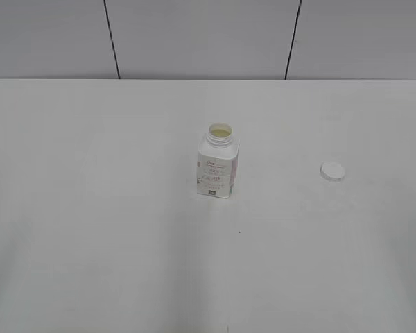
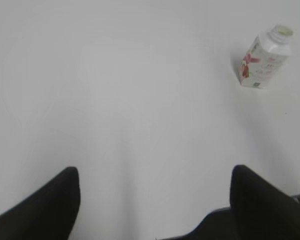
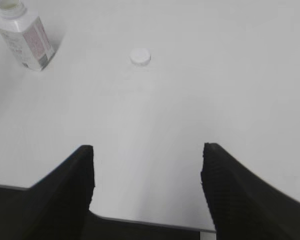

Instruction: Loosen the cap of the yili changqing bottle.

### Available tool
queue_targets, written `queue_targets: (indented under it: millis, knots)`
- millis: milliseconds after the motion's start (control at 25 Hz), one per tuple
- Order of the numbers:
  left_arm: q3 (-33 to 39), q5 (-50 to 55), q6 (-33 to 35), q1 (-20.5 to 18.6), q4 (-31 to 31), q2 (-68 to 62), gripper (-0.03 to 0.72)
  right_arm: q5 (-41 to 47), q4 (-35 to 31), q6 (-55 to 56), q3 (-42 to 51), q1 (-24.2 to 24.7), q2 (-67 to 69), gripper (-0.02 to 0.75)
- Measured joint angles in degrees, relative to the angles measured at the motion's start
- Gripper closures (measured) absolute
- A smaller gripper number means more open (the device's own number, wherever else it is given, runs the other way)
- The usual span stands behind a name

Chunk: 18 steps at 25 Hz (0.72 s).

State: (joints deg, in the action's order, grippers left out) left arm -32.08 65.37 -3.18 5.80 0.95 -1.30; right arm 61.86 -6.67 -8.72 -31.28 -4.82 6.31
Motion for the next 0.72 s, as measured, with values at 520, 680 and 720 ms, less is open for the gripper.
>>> queue_targets:
  millis: [520, 680, 720]
  knots:
    - [2.4, -4.6, 0.8, 0.0, 2.0, 1.7, 0.127, 0.1, 1.1, -0.1, 1.8, 0.0, -6.7, 0.204]
    - [2.4, -4.6, 0.8, 0.0, 2.0, 1.7, 0.127, 0.1, 1.1, -0.1, 1.8, 0.0, -6.7, 0.204]
    - [2.4, -4.6, 0.8, 0.0, 2.0, 1.7, 0.127, 0.2, 1.1, 0.0, 1.8, 0.0, -6.7, 0.204]
